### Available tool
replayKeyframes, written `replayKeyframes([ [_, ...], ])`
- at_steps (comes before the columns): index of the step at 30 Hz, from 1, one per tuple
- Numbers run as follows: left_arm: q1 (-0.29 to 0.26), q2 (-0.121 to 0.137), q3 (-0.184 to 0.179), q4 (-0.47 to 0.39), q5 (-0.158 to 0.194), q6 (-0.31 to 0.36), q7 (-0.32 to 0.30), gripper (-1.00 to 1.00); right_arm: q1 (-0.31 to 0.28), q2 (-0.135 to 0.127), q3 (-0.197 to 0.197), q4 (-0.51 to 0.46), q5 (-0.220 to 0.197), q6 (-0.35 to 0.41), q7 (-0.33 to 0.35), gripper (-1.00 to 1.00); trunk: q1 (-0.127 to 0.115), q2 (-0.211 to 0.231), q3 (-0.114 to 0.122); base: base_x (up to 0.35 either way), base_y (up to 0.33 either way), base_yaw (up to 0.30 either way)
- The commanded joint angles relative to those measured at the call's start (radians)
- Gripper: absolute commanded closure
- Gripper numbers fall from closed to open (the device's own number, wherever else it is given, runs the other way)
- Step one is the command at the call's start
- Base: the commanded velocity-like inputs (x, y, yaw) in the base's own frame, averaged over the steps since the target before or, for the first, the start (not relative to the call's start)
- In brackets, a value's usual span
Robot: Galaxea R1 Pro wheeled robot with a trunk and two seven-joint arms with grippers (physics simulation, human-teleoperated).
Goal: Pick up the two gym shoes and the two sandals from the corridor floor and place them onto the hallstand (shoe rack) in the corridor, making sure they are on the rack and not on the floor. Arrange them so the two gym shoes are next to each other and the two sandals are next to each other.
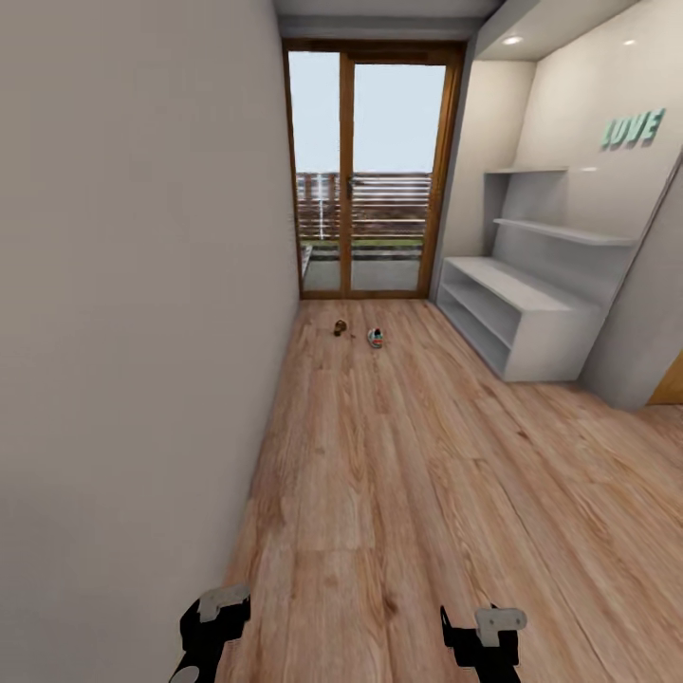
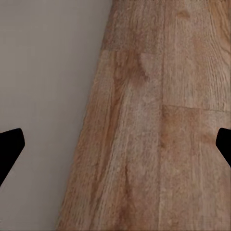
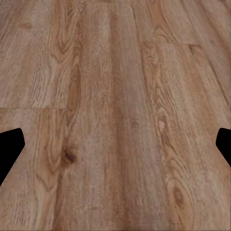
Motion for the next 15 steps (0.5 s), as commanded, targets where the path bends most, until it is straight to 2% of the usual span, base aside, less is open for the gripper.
replayKeyframes([
  [1,-0.001,-0.001,0.005,0.001,-0.001,-0.003,-0.001,-1.0,0.0,0.0,-0.001,0.0,0.008,-0.002,-0.006,-1.0,0.0,0.0,-0.001,0.211,0.184,-0.025],
  [12,0.0,0.0,0.005,0.001,-0.001,-0.004,-0.001,-1.0,0.0,0.0,0.0,0.0,0.008,-0.002,-0.006,-1.0,0.0,0.0,-0.001,0.064,0.043,-0.004],
  [15,0.0,-0.001,0.005,0.001,-0.001,-0.004,-0.001,-1.0,0.0,0.0,0.0,0.0,0.008,-0.002,-0.006,-1.0,0.0,0.0,-0.001,0.176,0.002,0.0],
])
